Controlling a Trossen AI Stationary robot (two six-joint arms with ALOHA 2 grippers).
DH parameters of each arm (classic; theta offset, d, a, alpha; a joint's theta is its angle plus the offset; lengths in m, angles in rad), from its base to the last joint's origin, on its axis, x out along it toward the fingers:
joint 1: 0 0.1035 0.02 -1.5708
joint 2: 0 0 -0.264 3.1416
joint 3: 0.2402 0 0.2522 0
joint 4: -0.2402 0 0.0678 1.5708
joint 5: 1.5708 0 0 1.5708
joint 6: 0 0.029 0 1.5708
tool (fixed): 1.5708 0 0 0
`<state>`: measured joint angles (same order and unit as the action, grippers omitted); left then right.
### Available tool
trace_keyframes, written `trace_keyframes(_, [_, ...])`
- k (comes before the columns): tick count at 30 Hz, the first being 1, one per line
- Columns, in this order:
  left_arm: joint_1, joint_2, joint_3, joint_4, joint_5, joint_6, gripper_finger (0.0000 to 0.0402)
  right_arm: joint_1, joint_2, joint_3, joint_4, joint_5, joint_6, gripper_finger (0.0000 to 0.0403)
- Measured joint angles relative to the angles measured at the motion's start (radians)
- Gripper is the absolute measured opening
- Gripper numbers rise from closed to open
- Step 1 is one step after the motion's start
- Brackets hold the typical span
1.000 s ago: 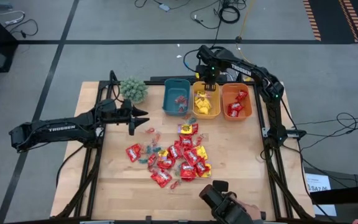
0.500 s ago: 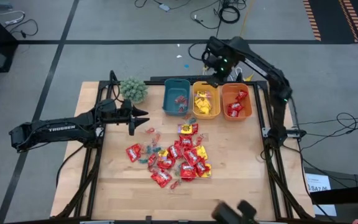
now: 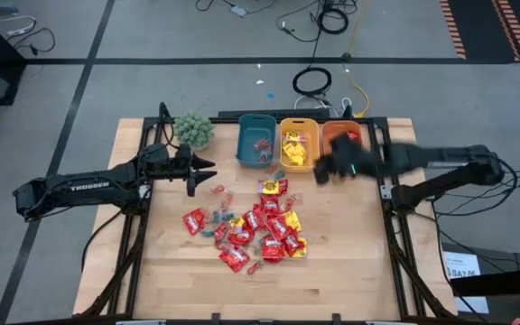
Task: Sort candy
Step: Put the orange gummy into the blue bin
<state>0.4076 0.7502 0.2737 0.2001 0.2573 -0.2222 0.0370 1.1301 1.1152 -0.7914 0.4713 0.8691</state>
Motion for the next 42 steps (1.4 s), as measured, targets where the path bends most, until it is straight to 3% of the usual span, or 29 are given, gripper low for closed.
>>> trace_keyframes(4, [0.000,0.000,0.000,0.000,0.000,-0.001,0.0181,0.236,0.031,-0.196,0.305,0.188,0.097,0.0091])
trace_keyframes(8, [0.000,0.000,0.000,0.000,0.000,-0.007,0.0181,0.325,0.163,-0.302,0.463,0.236,0.150,0.0070])
trace_keyframes(15, [0.000,0.000,0.000,0.000,0.000,-0.007,0.0181,0.286,0.417,-0.330,0.571,0.262,0.267,0.0057])
trace_keyframes(19, [0.000,0.000,0.000,-0.004,0.000,-0.007,0.0181,0.237,0.496,-0.329,0.673,0.260,0.244,0.0064])
trace_keyframes(23, [-0.004,0.000,0.000,-0.010,0.000,-0.008,0.0181,0.198,0.509,-0.329,0.676,0.257,0.249,0.0092])
trace_keyframes(28, [-0.009,0.000,0.000,-0.010,0.000,-0.008,0.0181,0.172,0.515,-0.329,0.672,0.255,0.249,0.0155])
trace_keyframes(34, [-0.009,0.000,0.000,-0.010,0.000,-0.008,0.0181,0.166,0.561,-0.329,0.683,0.156,0.192,0.0223])
trace_keyframes(39, [-0.009,0.000,0.000,-0.007,0.000,-0.008,0.0181,0.180,0.657,-0.327,0.726,0.131,0.096,0.0235])
trace_keyframes(42, [-0.009,0.000,0.000,-0.007,0.000,-0.007,0.0181,0.185,0.707,-0.314,0.738,0.087,0.077,0.0210])
